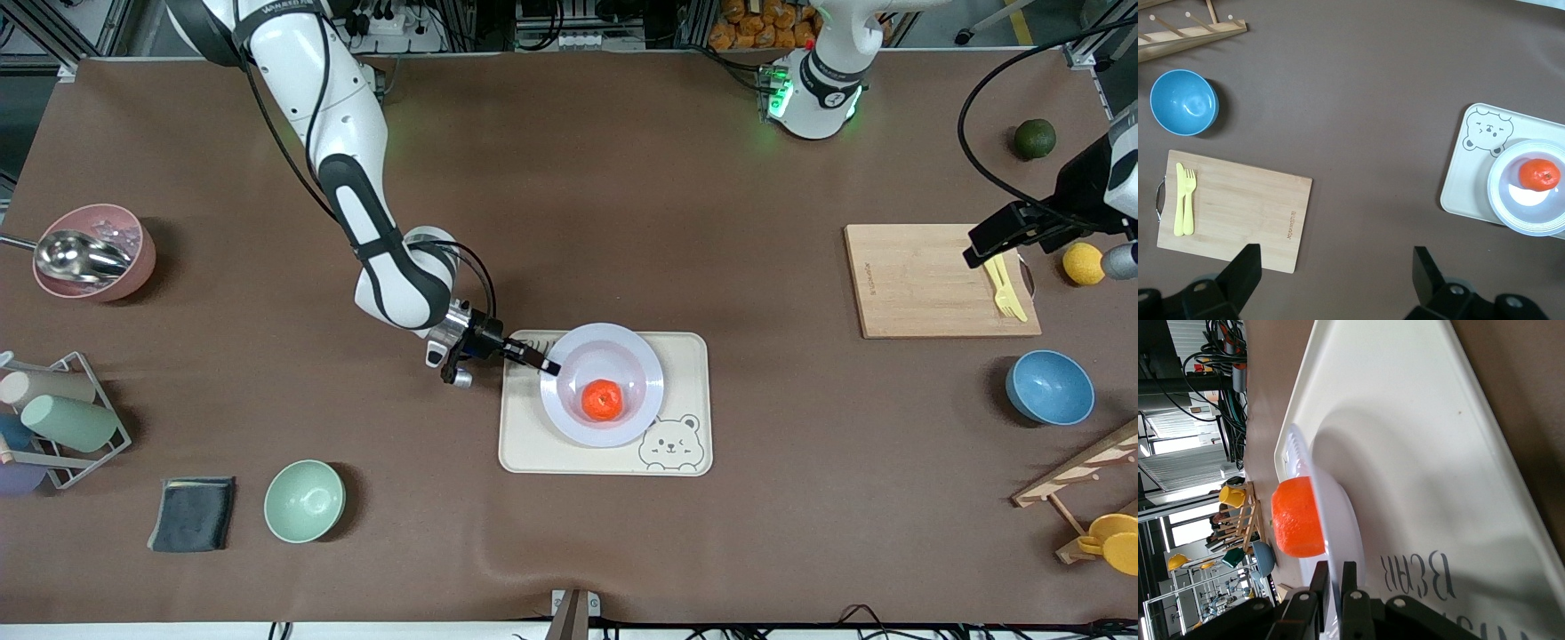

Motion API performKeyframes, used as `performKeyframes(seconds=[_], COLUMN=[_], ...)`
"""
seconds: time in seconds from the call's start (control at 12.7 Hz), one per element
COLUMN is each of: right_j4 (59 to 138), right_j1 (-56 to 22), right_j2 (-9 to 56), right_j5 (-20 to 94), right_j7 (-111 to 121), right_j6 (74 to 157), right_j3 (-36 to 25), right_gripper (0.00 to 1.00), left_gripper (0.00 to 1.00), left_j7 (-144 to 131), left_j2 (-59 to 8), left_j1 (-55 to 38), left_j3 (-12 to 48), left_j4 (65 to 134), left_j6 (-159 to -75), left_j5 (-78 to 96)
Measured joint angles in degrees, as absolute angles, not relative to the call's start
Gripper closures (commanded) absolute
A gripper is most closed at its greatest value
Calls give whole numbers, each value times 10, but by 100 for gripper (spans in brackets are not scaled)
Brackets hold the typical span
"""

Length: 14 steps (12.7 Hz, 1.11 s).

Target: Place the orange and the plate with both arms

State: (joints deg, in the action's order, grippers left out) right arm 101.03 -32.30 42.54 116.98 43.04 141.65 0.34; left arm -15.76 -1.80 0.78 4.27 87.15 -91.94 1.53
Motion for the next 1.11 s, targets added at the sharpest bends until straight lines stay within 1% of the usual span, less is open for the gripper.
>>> performKeyframes(seconds=[0.08,0.16,0.32,0.39,0.63,0.87,1.11], right_j4=[1010,1010,1010,1010,1011,1011,1010], right_j1=[-323,-323,-323,-323,-323,-323,-323], right_j2=[425,425,425,425,426,426,426], right_j5=[1169,1169,1166,1165,1160,1130,1058], right_j7=[430,430,430,430,429,420,351], right_j6=[1418,1419,1420,1421,1422,1434,1454], right_j3=[3,3,3,3,2,2,2], right_gripper=[78,74,70,70,63,63,62], left_gripper=[0,0,0,0,0,0,0], left_j7=[-158,-158,-158,-158,-158,-158,-158], left_j2=[-18,-18,-18,-18,-18,-18,-18], left_j1=[8,8,8,8,8,8,8], left_j3=[43,43,43,43,43,43,43], left_j4=[871,871,871,871,871,871,871], left_j6=[-919,-919,-919,-919,-919,-919,-919], left_j5=[15,15,15,15,15,15,15])
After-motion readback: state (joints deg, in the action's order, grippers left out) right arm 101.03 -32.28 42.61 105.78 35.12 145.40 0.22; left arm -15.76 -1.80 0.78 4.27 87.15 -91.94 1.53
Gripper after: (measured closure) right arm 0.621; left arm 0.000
